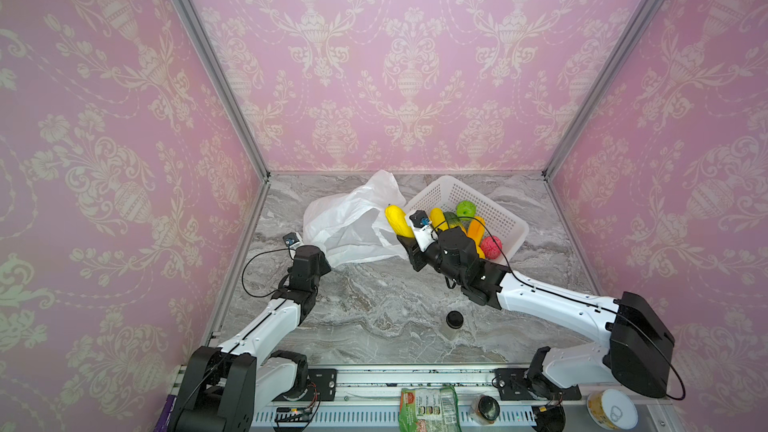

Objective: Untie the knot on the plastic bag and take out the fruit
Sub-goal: 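Lift the yellow fruit out and open the right gripper over the basket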

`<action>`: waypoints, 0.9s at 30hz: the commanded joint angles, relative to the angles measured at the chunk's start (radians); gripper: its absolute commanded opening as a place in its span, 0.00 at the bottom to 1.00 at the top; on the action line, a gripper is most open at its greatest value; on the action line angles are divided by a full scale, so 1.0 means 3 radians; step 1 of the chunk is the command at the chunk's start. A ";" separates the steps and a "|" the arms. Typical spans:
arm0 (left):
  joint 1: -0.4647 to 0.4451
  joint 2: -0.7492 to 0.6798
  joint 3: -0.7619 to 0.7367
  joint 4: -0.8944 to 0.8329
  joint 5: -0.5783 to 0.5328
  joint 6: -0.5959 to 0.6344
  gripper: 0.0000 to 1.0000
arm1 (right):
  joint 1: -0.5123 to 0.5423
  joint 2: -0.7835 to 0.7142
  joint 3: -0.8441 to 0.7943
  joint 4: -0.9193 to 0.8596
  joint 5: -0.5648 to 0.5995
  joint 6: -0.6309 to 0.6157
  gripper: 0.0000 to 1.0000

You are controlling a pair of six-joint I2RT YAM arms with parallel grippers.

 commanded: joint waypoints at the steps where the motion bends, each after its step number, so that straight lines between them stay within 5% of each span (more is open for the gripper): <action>1: 0.0021 -0.0081 -0.0042 0.0062 -0.0122 0.0058 0.00 | -0.0270 -0.0123 -0.0177 0.0159 0.0283 0.0506 0.15; 11: 0.0020 0.0060 0.0039 0.0094 0.0059 0.0179 0.00 | -0.1238 0.0299 0.0119 -0.0740 0.0223 0.1538 0.19; 14: 0.0022 0.0119 0.0060 0.0109 0.0088 0.0196 0.00 | -0.1448 0.0671 0.0445 -0.1092 -0.0093 0.1538 0.25; 19: 0.0018 0.0153 0.0089 0.0103 0.0124 0.0224 0.00 | -0.1609 0.1243 0.0914 -0.1351 -0.0525 0.1473 0.21; 27: 0.0028 0.0202 0.0117 0.0098 0.0153 0.0238 0.00 | -0.1656 0.1798 0.1487 -0.1352 -0.0641 0.1496 0.30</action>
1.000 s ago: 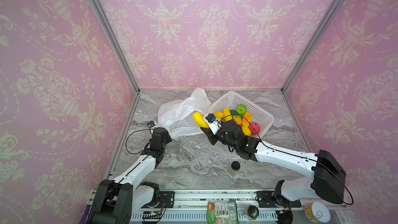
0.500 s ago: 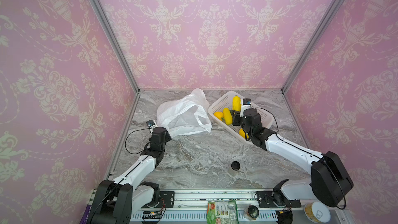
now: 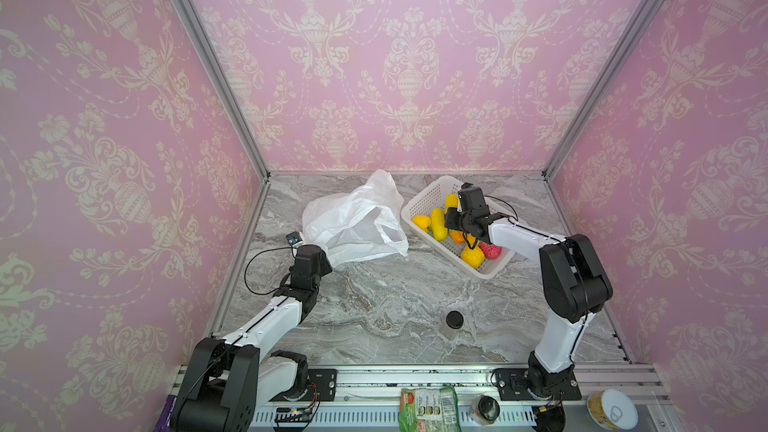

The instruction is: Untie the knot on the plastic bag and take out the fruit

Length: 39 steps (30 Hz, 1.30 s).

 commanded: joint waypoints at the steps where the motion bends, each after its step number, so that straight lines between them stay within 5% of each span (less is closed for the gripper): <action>1: 0.0028 0.0016 0.0096 0.0017 0.0069 0.0109 0.00 | -0.0035 0.0187 0.0310 -0.0063 -0.0116 0.0088 0.31; 7: 0.0026 0.0022 0.0103 0.0009 0.0091 0.0136 0.00 | -0.0057 0.0420 0.0512 -0.0017 -0.0140 0.0172 0.60; 13: 0.0028 0.0027 0.0109 0.0016 0.0135 0.0150 0.00 | -0.0066 0.0283 0.0368 0.0116 -0.0110 0.0170 0.76; 21: 0.0025 0.0132 0.0197 0.0100 0.0328 0.0206 0.00 | -0.0066 -0.0535 -0.0194 0.0230 0.0044 0.0021 0.82; 30: 0.0003 0.0241 0.0711 -0.0170 0.0951 0.0227 0.00 | -0.0073 -0.1639 -0.1073 0.0298 0.0393 -0.0116 0.91; 39: 0.0012 0.0851 0.1493 -0.0830 0.0865 0.0279 0.00 | -0.0087 -0.1983 -0.1180 -0.0026 0.0183 -0.0114 0.94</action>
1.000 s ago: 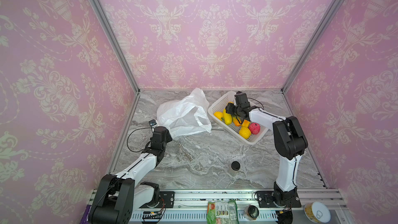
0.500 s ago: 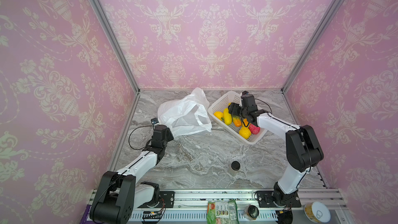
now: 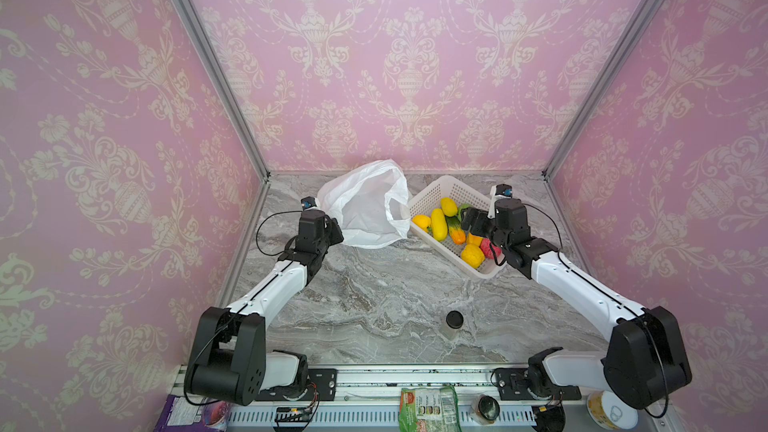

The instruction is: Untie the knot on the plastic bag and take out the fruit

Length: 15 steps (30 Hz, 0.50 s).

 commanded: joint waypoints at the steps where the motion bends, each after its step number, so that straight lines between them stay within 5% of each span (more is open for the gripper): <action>1: 0.0013 0.0177 0.0166 -0.0367 0.0151 0.0080 0.00 | -0.0022 -0.0134 0.0030 -0.0273 -0.0152 -0.0069 0.94; 4: 0.0010 0.0263 0.0232 -0.0497 0.0238 0.0077 0.10 | -0.0021 -0.0298 0.0016 -0.0461 -0.0185 -0.0059 0.97; 7: 0.0014 0.0223 0.0397 -0.0871 0.0250 0.0112 0.66 | -0.0021 -0.0479 0.0018 -0.0616 -0.0264 -0.0053 1.00; 8: 0.0013 0.0163 0.0441 -0.1006 0.0261 0.0120 0.93 | -0.0022 -0.0534 0.0031 -0.0665 -0.0321 -0.0051 1.00; 9: 0.0011 0.0094 0.0456 -0.1064 0.0282 0.0125 0.99 | -0.0022 -0.0572 0.0055 -0.0720 -0.0358 -0.0044 1.00; 15: 0.0018 -0.0733 0.0504 -0.1443 0.0297 0.0064 0.99 | -0.0028 -0.0767 0.0413 -0.1266 -0.0391 0.0085 1.00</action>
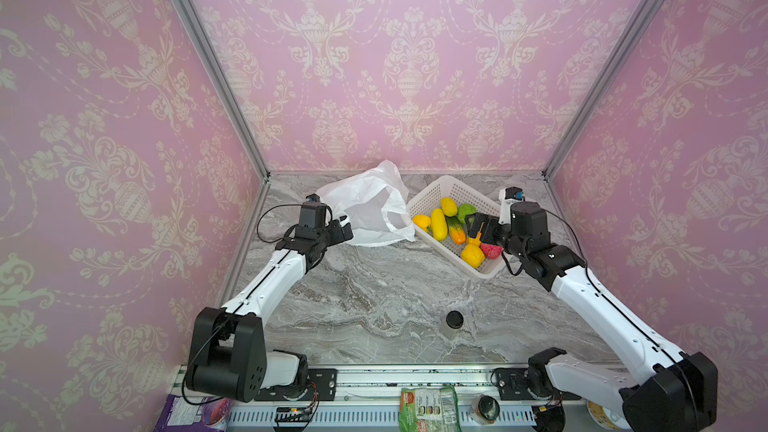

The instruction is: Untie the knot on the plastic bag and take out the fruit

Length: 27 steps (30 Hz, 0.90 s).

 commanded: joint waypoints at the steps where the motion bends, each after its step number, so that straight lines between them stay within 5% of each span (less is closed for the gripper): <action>1: 0.0013 -0.0536 0.0177 -0.0393 0.0012 0.0014 0.99 | -0.0035 -0.0127 0.0298 -0.0384 -0.0105 0.0051 1.00; 11: 0.0036 -0.1647 -0.0121 -0.0435 -0.0617 -0.0077 0.99 | -0.0217 -0.0039 0.0694 -0.0569 0.0072 0.0060 1.00; 19: 0.0035 -0.1173 -0.0362 -0.0360 -0.0170 -0.0206 0.94 | -0.1004 -0.0120 0.0486 -0.0623 0.0081 0.0004 1.00; 27: 0.0019 -0.0670 -0.0448 0.0019 0.0299 -0.0438 0.95 | -0.1286 -0.0566 -0.0463 0.0249 0.0676 -0.0149 1.00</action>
